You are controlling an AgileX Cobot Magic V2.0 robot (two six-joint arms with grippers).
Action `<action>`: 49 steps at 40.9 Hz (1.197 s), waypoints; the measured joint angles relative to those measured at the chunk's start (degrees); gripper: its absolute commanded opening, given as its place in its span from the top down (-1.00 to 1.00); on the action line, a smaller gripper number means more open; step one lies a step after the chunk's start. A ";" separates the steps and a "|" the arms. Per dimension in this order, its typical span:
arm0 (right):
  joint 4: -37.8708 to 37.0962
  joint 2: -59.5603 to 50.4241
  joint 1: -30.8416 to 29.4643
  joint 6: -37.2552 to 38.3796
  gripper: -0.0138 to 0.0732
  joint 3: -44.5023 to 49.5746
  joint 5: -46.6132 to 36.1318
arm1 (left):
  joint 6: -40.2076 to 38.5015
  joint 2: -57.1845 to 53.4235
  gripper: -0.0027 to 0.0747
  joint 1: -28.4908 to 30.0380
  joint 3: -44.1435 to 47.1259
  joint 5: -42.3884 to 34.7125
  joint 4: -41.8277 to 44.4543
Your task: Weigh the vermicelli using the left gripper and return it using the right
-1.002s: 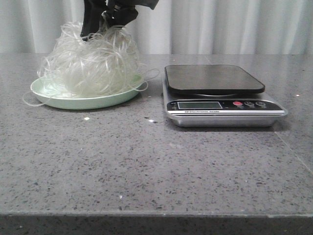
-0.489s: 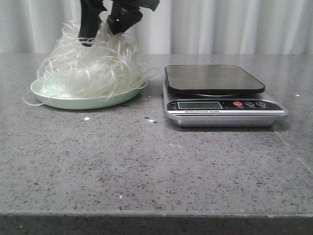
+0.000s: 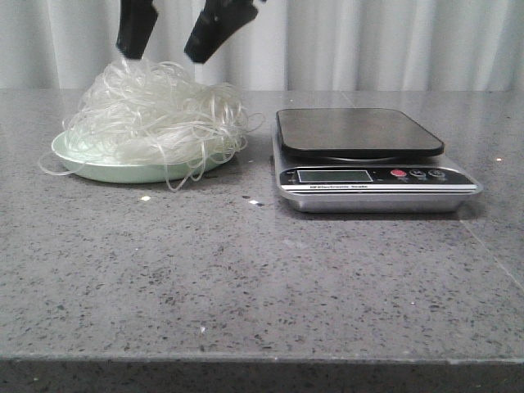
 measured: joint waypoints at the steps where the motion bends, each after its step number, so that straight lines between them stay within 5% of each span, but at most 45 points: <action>1: 0.00 -0.62 -0.35 0.00 -0.65 0.00 0.41 | 0.00 0.00 0.58 0.00 0.00 0.00 0.00; 13: 0.00 -5.75 -6.14 0.00 -0.57 0.00 2.23 | 0.00 0.00 0.58 0.00 0.00 0.00 0.00; 24: 0.00 -6.85 -11.84 0.00 0.37 0.00 4.49 | 0.00 0.00 0.58 0.00 0.00 0.00 0.00; 39: -0.49 -7.28 -16.56 0.00 0.34 0.00 5.62 | 0.00 0.00 0.58 0.00 0.00 -0.11 0.00; 49: -2.32 -11.15 -16.79 0.00 0.34 3.39 -4.73 | 0.00 0.00 0.58 0.00 0.00 -0.33 0.00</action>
